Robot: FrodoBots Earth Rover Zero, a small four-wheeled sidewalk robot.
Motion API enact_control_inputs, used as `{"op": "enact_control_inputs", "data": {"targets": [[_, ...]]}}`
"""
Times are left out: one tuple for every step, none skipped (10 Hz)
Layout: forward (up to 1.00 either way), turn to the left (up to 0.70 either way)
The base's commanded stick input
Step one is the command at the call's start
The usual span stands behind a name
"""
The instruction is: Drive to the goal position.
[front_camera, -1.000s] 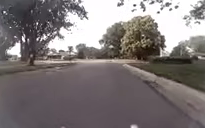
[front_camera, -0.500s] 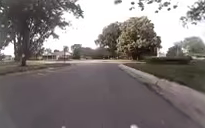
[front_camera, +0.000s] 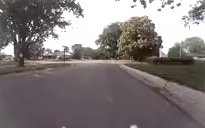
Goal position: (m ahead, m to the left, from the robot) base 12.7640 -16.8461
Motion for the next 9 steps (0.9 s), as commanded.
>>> {"op": "enact_control_inputs", "data": {"targets": [[0.70,0.00],[0.85,0.00],[0.93,0.00],[1.00,0.00],[1.00,0.00],[1.00,0.00],[1.00,-0.03],[1.00,-0.38],[1.00,-0.39]]}}
